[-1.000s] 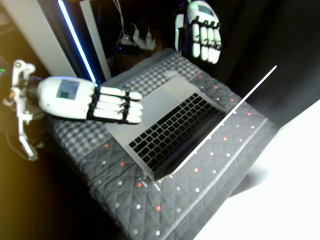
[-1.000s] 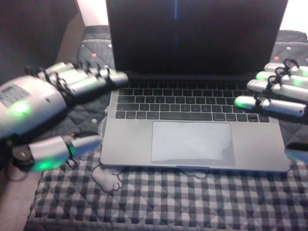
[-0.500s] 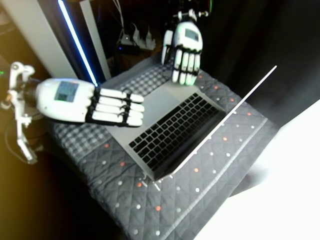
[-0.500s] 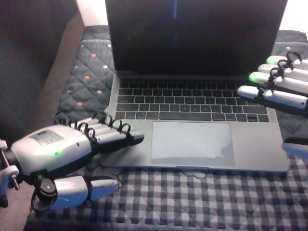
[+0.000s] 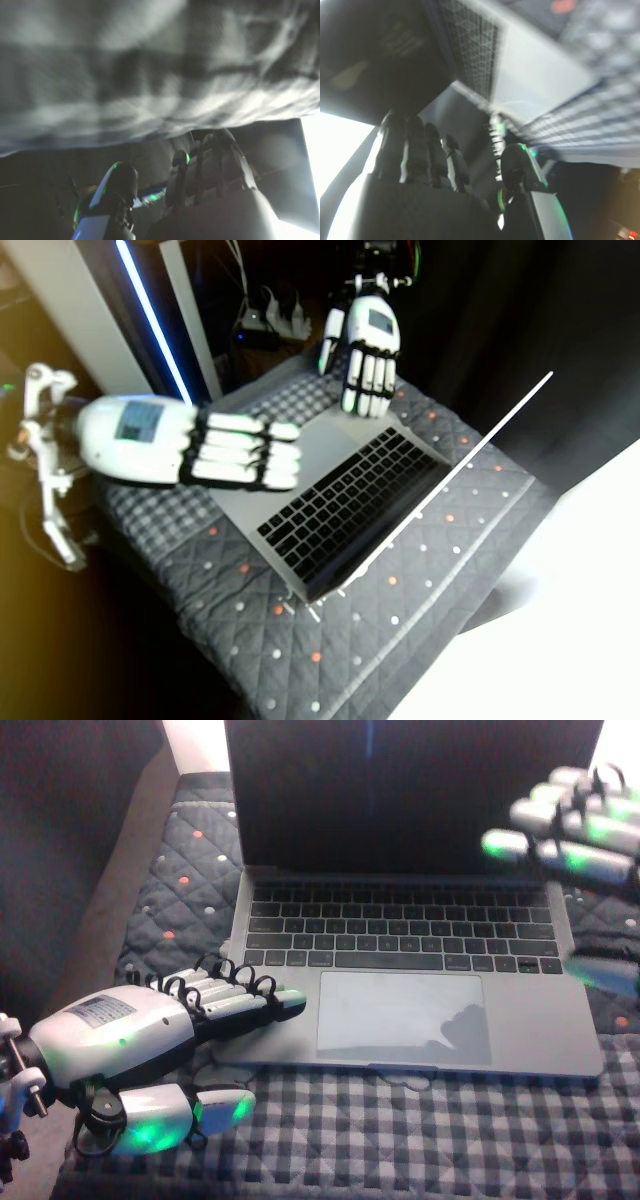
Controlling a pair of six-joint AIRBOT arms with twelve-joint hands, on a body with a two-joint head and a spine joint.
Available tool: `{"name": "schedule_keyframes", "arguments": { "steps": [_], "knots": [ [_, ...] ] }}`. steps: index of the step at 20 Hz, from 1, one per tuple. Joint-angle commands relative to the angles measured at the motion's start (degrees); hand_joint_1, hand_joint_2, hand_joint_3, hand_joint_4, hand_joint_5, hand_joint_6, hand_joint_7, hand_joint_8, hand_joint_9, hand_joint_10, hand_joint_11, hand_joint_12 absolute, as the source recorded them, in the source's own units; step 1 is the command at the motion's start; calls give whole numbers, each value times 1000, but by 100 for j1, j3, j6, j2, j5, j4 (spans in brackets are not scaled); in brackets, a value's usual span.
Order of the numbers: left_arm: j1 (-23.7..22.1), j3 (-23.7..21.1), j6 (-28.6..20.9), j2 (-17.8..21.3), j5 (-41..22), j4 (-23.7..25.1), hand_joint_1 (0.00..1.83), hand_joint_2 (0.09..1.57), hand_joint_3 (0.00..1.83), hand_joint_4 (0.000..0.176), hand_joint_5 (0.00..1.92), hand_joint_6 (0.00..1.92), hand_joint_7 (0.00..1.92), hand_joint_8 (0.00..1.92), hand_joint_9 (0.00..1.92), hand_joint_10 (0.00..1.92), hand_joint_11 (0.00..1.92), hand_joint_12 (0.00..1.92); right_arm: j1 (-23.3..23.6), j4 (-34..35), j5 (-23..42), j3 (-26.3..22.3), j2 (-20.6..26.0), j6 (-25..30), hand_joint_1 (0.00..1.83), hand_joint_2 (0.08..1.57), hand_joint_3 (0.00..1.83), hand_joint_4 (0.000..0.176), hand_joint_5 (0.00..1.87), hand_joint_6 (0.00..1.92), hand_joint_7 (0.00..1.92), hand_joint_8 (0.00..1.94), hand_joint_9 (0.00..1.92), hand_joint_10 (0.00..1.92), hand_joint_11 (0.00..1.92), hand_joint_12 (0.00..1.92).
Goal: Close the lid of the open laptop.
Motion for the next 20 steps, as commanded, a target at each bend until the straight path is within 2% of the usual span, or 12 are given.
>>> {"name": "schedule_keyframes", "arguments": {
  "steps": [1, 2, 3, 6, 8, 9, 10, 11, 12, 16, 17, 20],
  "knots": [
    [0, 19, -55, -38, -336, -28, 249, 1450, 2, 51, 111, 4, 99, 3, 67, 8, 0, 330, 142, 122, 670, 55, 20, -22, 328, 1296, 0, 147, 0, 0, 0, 0, 0, 0, 0, 0],
    [0, 20, -55, -38, -343, -31, 249, 1446, 0, 55, 123, 7, 109, 4, 81, 11, 0, 403, 238, 126, 671, 94, -19, -22, 409, 1310, 0, 129, 0, 0, 0, 0, 0, 0, 0, 0],
    [1, 21, -55, -39, -349, -35, 265, 1443, 0, 61, 121, 5, 106, 2, 79, 9, 0, 425, 416, 126, 670, 171, -51, -21, 482, 1303, 0, 142, 0, 0, 0, 0, 0, 0, 2, 1],
    [0, 32, -55, -54, -348, -36, 320, 1433, 0, 60, 130, 6, 111, 3, 83, 8, 0, 524, 807, 118, 671, 291, -134, -22, 586, 1328, 1, 162, 0, 0, 0, 0, 27, 15, 0, 1141],
    [0, 48, -55, -91, -333, -37, 322, 1430, 0, 57, 132, 3, 102, 1, 69, 4, 0, 470, 1190, 121, 663, 480, -311, -72, 504, 1337, 1, 134, 0, 0, 0, 0, 113, 55, 0, 1453],
    [0, 48, -57, -96, -330, -37, 312, 1433, 0, 53, 135, 3, 97, 0, 61, 1, 0, 421, 1232, 121, 658, 501, -331, -75, 455, 1315, 0, 153, 0, 0, 0, 0, 90, 42, 0, 1392],
    [0, 50, -66, -111, -325, -37, 332, 1430, 0, 59, 129, 1, 96, 0, 61, 1, 0, 405, 1345, 145, 652, 569, -383, -76, 402, 1283, 0, 139, 0, 0, 0, 0, 44, 18, 0, 1135],
    [0, 57, -73, -129, -320, -34, 366, 1426, 0, 57, 128, 1, 109, 3, 74, 5, 0, 496, 1475, 168, 612, 649, -452, -76, 429, 1323, 1, 169, 0, 0, 0, 0, 8, 3, 0, 429],
    [0, 78, -88, -154, -319, -31, 363, 1427, 0, 59, 123, 1, 105, 0, 68, 2, 0, 498, 1639, 172, 523, 727, -523, -75, 386, 1319, 0, 175, 0, 0, 0, 0, 1, 0, 0, 85],
    [0, 125, -146, -237, -314, 1, 340, 1431, 2, 63, 131, 1, 99, 2, 72, 1, 0, 609, 2089, 276, 145, 978, -679, -78, 426, 1390, 19, 120, 0, 0, 0, 0, 0, 0, 3, 1],
    [0, 133, -160, -253, -316, 1, 344, 1430, 0, 64, 131, 1, 96, 1, 72, 0, 0, 555, 2248, 276, -82, 1054, -728, -79, 507, 1442, 0, 105, 0, 0, 0, 0, 0, 0, 0, 227],
    [-1, 163, -240, -295, -325, 30, 387, 1414, 0, 74, 124, 2, 98, 2, 70, 5, 0, 518, 2749, 361, -794, 1343, -901, -82, 731, 1443, 0, 108, 0, 0, 0, 0, 0, 0, 42, 51]
  ]
}}
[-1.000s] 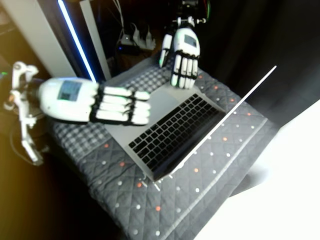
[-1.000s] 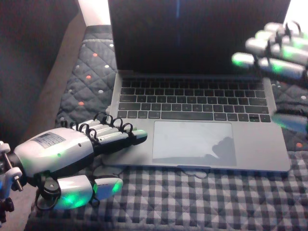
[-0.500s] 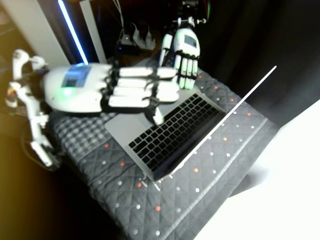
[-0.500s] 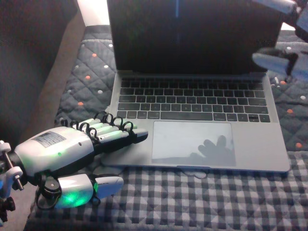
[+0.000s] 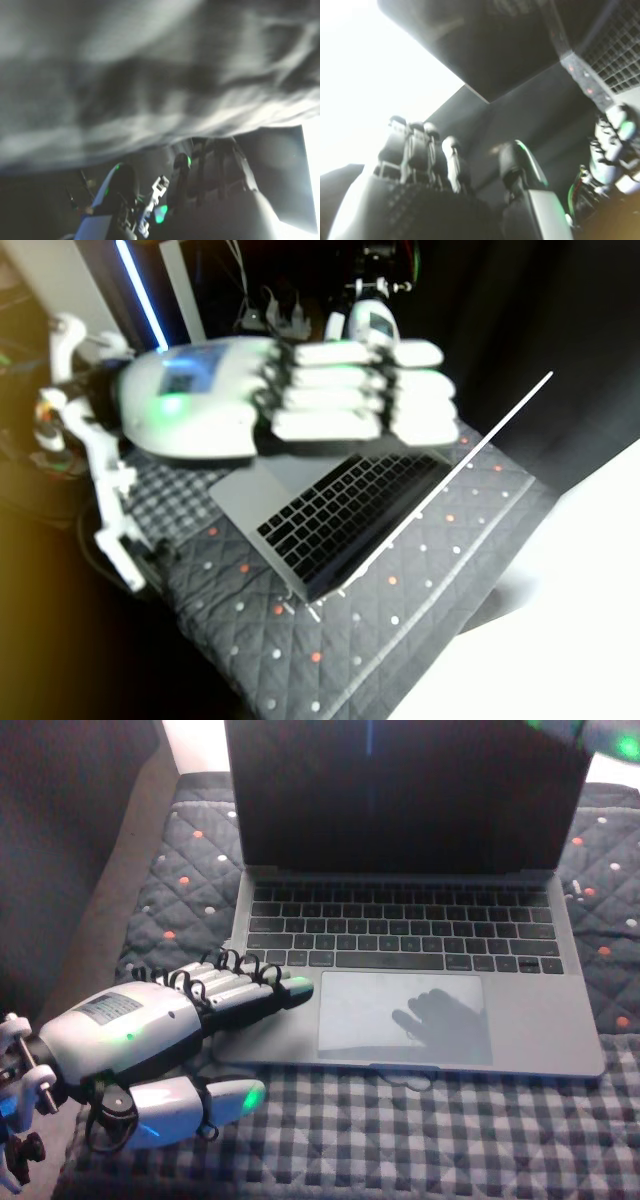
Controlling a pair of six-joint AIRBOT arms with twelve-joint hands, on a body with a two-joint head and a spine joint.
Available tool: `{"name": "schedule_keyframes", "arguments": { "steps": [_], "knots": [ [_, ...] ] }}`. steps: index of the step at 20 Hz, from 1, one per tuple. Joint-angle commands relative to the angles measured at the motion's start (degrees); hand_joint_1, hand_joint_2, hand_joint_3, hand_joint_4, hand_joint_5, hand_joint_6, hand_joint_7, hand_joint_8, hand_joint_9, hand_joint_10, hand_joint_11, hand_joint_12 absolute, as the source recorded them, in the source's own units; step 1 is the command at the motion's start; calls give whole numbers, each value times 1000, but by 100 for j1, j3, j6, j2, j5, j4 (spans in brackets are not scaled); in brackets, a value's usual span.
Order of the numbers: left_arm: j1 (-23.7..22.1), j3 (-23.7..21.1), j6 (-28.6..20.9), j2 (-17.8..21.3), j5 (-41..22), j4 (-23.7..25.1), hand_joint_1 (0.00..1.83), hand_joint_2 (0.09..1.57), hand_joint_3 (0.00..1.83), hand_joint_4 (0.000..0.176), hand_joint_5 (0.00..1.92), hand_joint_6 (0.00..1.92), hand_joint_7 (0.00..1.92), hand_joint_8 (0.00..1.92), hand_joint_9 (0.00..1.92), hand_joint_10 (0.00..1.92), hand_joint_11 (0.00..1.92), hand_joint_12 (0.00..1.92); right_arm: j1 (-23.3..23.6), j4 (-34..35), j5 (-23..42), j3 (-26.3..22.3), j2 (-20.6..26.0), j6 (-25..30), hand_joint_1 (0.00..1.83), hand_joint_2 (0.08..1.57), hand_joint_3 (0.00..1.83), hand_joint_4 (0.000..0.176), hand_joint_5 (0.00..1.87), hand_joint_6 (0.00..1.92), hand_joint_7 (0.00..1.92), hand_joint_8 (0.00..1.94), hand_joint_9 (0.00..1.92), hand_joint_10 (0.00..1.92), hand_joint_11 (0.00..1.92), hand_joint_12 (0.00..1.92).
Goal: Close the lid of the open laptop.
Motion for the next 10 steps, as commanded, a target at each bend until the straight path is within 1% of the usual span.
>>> {"name": "schedule_keyframes", "arguments": {
  "steps": [1, 2, 3, 4, 5, 6, 7, 8, 9, 10],
  "knots": [
    [-2, 0, -79, -81, -204, 15, 375, 1419, 0, 50, 142, 6, 122, 6, 99, 14, 0, 639, 87, 86, 331, 63, 53, -13, 692, 1428, 0, 107, 0, 0, 0, 0, 0, 0, 8, 25],
    [-3, 1, -79, -98, -231, 18, 402, 1416, 0, 41, 151, 6, 126, 3, 102, 11, 0, 616, 112, 215, 170, 167, 8, -22, 649, 1422, 0, 153, 0, 0, 0, 0, 0, 0, 1, 4],
    [-3, 1, -84, -101, -250, 21, 459, 1405, 0, 44, 154, 6, 129, 3, 102, 9, 0, 612, 114, 311, 65, 233, -32, -58, 575, 1411, 0, 127, 0, 0, 0, 0, 44, 0, 0, 528],
    [-2, 0, -109, -102, -284, 31, 497, 1391, 0, 48, 165, 6, 136, 2, 104, 7, 0, 563, 114, 776, -113, 275, -99, -594, 483, 1400, 0, 115, 0, 0, 0, 0, 8, 0, 0, 524],
    [-2, 0, -116, -102, -296, 33, 456, 1401, 0, 55, 154, 2, 123, 1, 93, 2, 0, 505, 114, 1107, -247, 248, -130, -1070, 420, 1400, 1, 85, 0, 0, 0, 0, 1, 0, 0, 513],
    [-1, -1, -123, -102, -300, 33, 433, 1402, 1, 67, 146, 0, 118, 0, 86, 0, 0, 486, 114, 1352, -416, 260, -183, -1452, 423, 1388, 0, 69, 0, 0, 0, 0, 0, 0, 0, 568],
    [-1, -1, -123, -102, -301, 33, 411, 1409, 2, 73, 132, 0, 102, 0, 68, 0, 0, 421, 114, 1357, -516, 298, -217, -1464, 487, 1395, 1, 43, 0, 0, 0, 0, 0, 0, 0, 447],
    [-1, -1, -125, -102, -302, 33, 389, 1416, 4, 72, 125, 0, 95, 0, 57, 1, 0, 398, 114, 1357, -565, 314, -248, -1464, 500, 1397, 1, 56, 0, 0, 0, 0, 0, 0, 0, 424],
    [0, -1, -136, -102, -310, 33, 458, 1403, 0, 57, 146, 6, 116, 4, 76, 7, 0, 475, 114, 1362, -639, 356, -299, -1464, 529, 1374, 0, 71, 0, 0, 0, 0, 0, 0, 0, 647],
    [2, -2, -144, -102, -319, 33, 474, 1400, 0, 56, 150, 7, 115, 2, 76, 6, 0, 491, 114, 1363, -698, 378, -331, -1464, 575, 1359, 0, 57, 0, 0, 0, 0, 6, 1, 0, 866]
  ]
}}
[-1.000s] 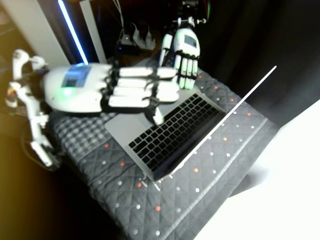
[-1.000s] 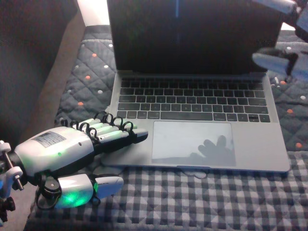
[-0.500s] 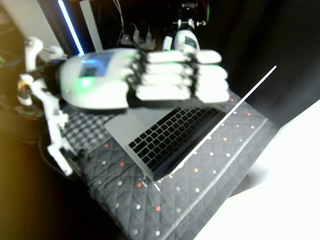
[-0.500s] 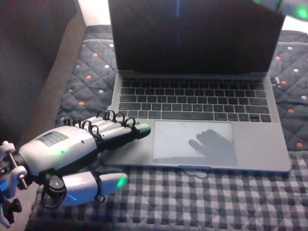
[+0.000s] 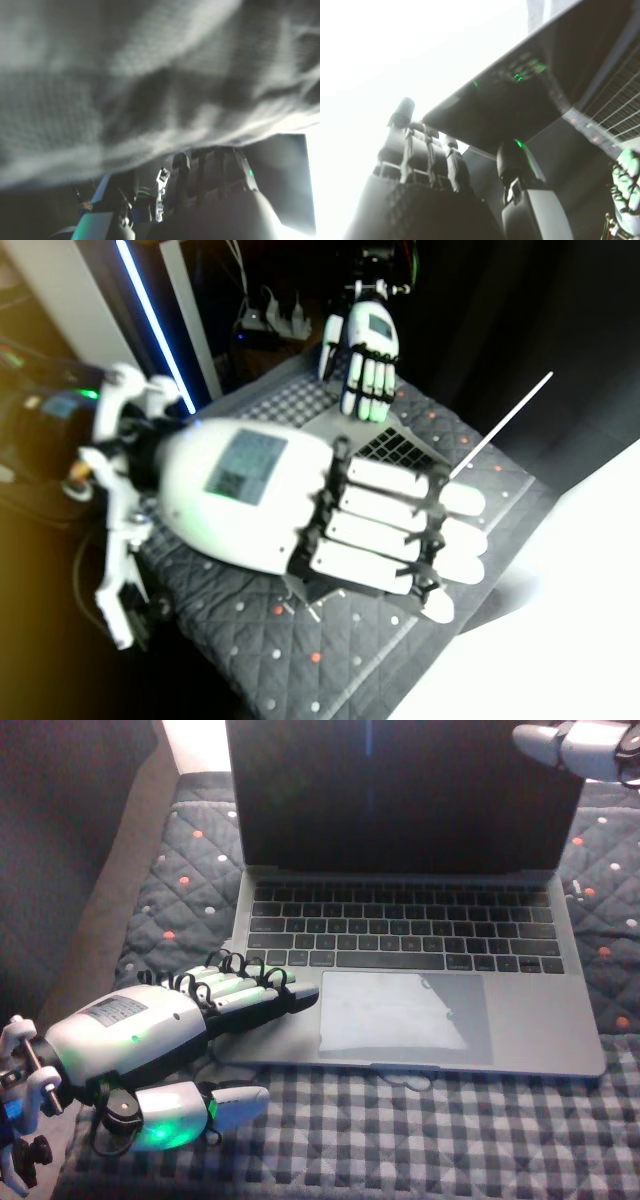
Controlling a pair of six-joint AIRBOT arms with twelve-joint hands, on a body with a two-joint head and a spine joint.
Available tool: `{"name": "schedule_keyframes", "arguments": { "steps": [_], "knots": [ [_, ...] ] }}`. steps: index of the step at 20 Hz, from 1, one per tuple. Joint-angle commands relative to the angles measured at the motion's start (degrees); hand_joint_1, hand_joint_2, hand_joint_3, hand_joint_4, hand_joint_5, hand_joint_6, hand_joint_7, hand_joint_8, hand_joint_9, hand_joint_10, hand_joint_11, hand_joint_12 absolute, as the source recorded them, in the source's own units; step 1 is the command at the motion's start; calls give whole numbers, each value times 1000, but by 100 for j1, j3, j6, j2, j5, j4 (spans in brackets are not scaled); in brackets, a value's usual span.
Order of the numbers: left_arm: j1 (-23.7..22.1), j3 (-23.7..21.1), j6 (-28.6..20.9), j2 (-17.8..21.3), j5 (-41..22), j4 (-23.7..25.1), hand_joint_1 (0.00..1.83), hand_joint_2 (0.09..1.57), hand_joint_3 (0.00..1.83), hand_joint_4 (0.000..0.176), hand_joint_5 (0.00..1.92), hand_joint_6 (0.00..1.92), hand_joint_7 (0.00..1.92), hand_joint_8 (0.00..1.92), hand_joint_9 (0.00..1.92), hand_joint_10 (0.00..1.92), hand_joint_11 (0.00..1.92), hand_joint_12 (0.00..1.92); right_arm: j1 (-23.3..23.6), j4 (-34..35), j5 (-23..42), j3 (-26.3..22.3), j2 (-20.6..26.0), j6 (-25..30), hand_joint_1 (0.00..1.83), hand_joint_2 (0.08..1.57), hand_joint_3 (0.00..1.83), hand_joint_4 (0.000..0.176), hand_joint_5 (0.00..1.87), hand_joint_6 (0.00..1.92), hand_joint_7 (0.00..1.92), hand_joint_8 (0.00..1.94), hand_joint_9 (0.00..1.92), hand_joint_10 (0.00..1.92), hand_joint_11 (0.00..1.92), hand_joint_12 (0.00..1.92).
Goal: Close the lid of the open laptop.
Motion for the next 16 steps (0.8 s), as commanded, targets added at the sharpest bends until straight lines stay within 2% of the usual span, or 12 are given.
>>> {"name": "schedule_keyframes", "arguments": {
  "steps": [1, 2, 3, 4, 6, 7, 9, 10, 11, 12, 15, 16],
  "knots": [
    [0, -2, -74, -63, -275, 48, 485, 1399, 0, 57, 149, 4, 108, 3, 72, 3, 0, 437, 65, -20, 577, 20, 104, -32, 550, 1355, 1, 19, 9, 2, 0, 0, 102, 33, 0, 1328],
    [2, -3, -75, -63, -277, 46, 468, 1405, 1, 59, 145, 2, 105, 2, 67, 1, 0, 402, 65, -53, 577, -27, 122, -32, 568, 1344, 0, 0, 92, 19, 109, 21, 300, 115, 34, 1601],
    [6, -4, -76, -62, -278, 32, 428, 1407, 3, 63, 129, 2, 96, 1, 57, 1, 0, 382, 65, -145, 578, -106, 161, -32, 641, 1330, 2, 0, 254, 87, 363, 33, 419, 482, 246, 1697],
    [10, -7, -76, -61, -278, 3, 461, 1401, 0, 60, 133, 4, 97, 1, 61, 3, 0, 392, 65, -294, 582, -220, 234, -31, 720, 1305, 0, 0, 165, 575, 254, 892, 347, 1365, 392, 1876],
    [36, -10, -76, -52, -282, -78, 434, 1412, 2, 71, 117, 2, 77, 0, 49, 0, 0, 339, 65, -514, 595, -508, 426, -29, 664, 1285, 0, 0, 6, 1115, 215, 1718, 508, 1888, 716, 1919],
    [62, -14, -76, -36, -297, -131, 428, 1408, 0, 79, 117, 2, 76, 0, 43, 0, 0, 305, 65, -691, 614, -662, 528, -26, 605, 1276, 0, 0, 0, 1198, 50, 1685, 212, 1914, 455, 1921],
    [127, -44, -72, 33, -362, -240, 432, 1394, 0, 87, 131, 4, 97, 3, 61, 6, 0, 329, 59, -1396, 666, -846, 655, 566, 584, 1299, 3, 0, 0, 1501, 39, 1916, 372, 1921, 688, 1921],
    [177, -83, -41, 92, -432, -324, 413, 1402, 1, 82, 136, 3, 99, 1, 58, 3, 0, 257, 10, -2045, 784, -836, 679, 1411, 572, 1304, 3, 0, 0, 1485, 7, 1936, 286, 1921, 614, 1921],
    [214, -136, 41, 153, -485, -405, 400, 1401, 0, 92, 137, 2, 99, 0, 43, 5, 0, 159, -97, -2487, 998, -849, 707, 1980, 493, 1328, 7, 0, 0, 1302, 1, 1715, 104, 1921, 340, 1921],
    [249, -175, 94, 208, -539, -466, 431, 1404, 1, 76, 144, 4, 104, 2, 48, 8, 0, 141, -231, -2789, 1213, -870, 740, 2475, 422, 1319, 2, 0, 0, 1110, 0, 1445, 33, 1750, 134, 1921],
    [306, -217, 139, 286, -652, -590, 405, 1409, 2, 57, 145, 6, 118, 4, 72, 12, 0, 129, -701, -3287, 1720, -1137, 961, 3015, 276, 1284, 0, 0, 7, 808, 116, 971, 97, 1377, 18, 1822],
    [325, -242, 165, 312, -691, -618, 428, 1407, 0, 56, 143, 4, 115, 2, 73, 10, 0, 114, -791, -3402, 1743, -1249, 1020, 3045, 310, 1282, 0, 0, 1, 965, 59, 1199, 71, 1513, 13, 1867]
  ]
}}
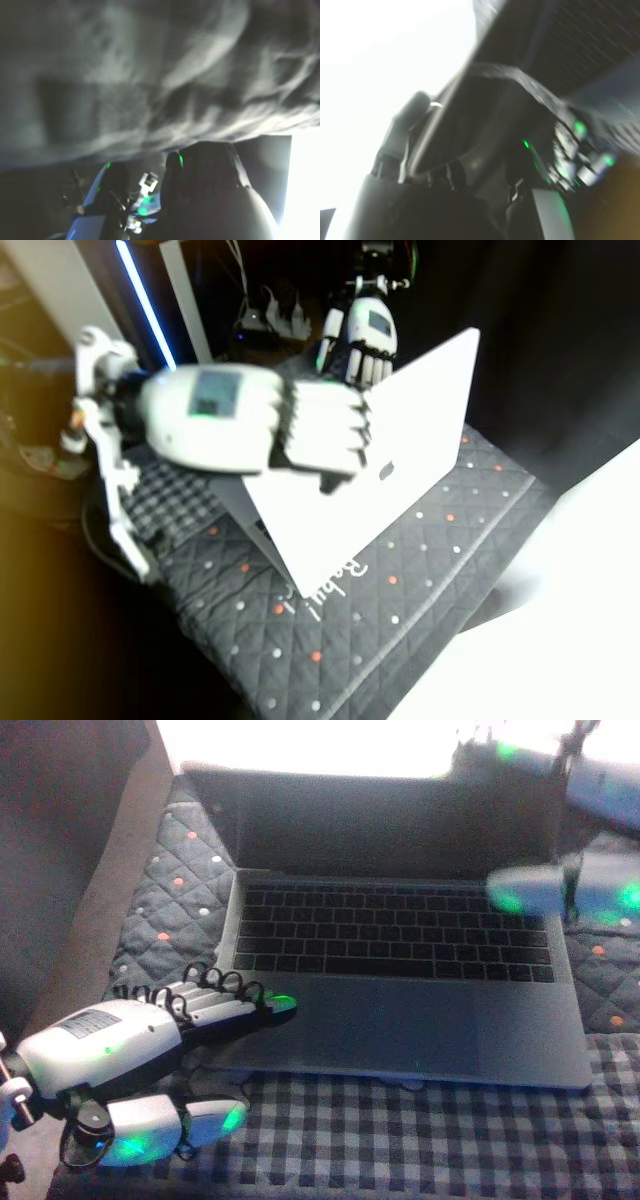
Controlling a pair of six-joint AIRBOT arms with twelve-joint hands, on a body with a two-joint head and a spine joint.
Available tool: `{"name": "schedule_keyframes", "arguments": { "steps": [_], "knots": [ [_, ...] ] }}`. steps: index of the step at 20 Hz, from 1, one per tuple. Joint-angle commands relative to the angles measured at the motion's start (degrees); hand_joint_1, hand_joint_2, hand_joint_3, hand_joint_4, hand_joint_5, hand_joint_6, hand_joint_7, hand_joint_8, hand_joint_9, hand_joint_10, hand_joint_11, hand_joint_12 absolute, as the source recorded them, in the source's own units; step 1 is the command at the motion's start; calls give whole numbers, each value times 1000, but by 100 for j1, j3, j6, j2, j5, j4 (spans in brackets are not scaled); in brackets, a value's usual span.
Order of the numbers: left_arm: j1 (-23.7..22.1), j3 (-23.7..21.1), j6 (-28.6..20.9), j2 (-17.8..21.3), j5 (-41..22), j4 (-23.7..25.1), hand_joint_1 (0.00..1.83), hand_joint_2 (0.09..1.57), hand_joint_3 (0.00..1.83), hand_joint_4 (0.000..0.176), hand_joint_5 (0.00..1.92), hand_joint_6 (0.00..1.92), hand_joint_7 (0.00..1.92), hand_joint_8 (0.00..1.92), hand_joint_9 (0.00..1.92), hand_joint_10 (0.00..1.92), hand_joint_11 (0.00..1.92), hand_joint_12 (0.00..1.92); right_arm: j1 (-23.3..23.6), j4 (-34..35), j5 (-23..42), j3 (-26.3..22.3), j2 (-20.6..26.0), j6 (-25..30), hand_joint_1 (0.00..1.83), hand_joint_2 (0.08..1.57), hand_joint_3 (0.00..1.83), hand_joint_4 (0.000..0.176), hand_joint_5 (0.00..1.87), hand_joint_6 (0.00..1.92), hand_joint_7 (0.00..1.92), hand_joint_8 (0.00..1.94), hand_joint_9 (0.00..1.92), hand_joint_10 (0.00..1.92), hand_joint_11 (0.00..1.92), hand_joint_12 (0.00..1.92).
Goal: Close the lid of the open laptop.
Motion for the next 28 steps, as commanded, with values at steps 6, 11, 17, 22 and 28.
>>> {"name": "schedule_keyframes", "arguments": {
  "steps": [6, 11, 17, 22, 28],
  "knots": [
    [81, -149, 15, 161, -862, -132, 431, 1405, 0, 52, 148, 4, 101, 2, 85, 8, 0, 204, -603, -428, 1087, -213, 253, 753, 554, 1334, 14, 0, 0, 1291, 128, 1616, 163, 1730, 10, 1921],
    [400, -762, 823, 885, -2191, -505, 978, 1424, 9, 8, 516, 1653, 446, 1843, 477, 1699, 394, 1905, -1041, -410, 1085, -290, 338, 752, 413, 1434, 8, 0, 0, 1333, 92, 1444, 162, 1555, 130, 1741],
    [604, -885, 1100, 1214, -3270, -954, 1269, 1029, 768, 0, 444, 1876, 592, 1890, 625, 1921, 732, 1921, -1670, -197, 1079, -290, 268, 752, 344, 1378, 0, 0, 0, 1428, 111, 1254, 38, 1492, 0, 1915],
    [565, -835, 1236, 1236, -3743, -1196, 906, 1504, 11, 1, 280, 1921, 433, 1890, 217, 1688, 172, 1921, -2103, -140, 852, -295, 124, 806, 415, 1325, 0, 0, 0, 1337, 125, 1058, 12, 1373, 0, 1918],
    [462, -791, 1253, 1222, -3764, -1211, 921, 1493, 0, 14, 309, 1921, 434, 1822, 184, 1480, 50, 1773, -2270, -391, 517, -240, -13, 1118, 383, 1399, 5, 0, 0, 1102, 133, 802, 52, 1103, 0, 1757]
  ]
}}
